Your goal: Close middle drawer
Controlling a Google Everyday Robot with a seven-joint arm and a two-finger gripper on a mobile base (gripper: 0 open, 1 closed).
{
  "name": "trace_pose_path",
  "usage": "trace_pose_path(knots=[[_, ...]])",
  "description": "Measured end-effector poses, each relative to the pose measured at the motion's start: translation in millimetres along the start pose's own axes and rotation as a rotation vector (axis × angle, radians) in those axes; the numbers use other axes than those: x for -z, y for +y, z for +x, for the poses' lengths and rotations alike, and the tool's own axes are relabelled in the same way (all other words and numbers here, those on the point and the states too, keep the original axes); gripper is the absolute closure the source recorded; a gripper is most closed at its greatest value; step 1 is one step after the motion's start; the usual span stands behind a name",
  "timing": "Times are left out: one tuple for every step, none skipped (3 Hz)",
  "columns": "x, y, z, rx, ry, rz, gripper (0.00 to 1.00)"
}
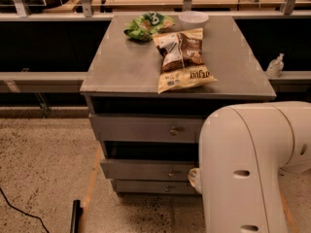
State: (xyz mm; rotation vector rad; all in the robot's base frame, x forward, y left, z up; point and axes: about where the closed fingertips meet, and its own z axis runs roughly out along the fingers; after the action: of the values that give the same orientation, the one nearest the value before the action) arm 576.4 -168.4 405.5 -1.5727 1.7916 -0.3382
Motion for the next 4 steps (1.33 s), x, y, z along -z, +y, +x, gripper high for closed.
trace_pose_path(knots=[[0,0,0,0.000,0.000,0.000,1.00],[-7,-10,2,0.022,0.002,0.040,1.00],[-7,-10,2,0.022,0.002,0.040,1.00],[-16,-24,4,0.049,0.002,0.091,1.00]])
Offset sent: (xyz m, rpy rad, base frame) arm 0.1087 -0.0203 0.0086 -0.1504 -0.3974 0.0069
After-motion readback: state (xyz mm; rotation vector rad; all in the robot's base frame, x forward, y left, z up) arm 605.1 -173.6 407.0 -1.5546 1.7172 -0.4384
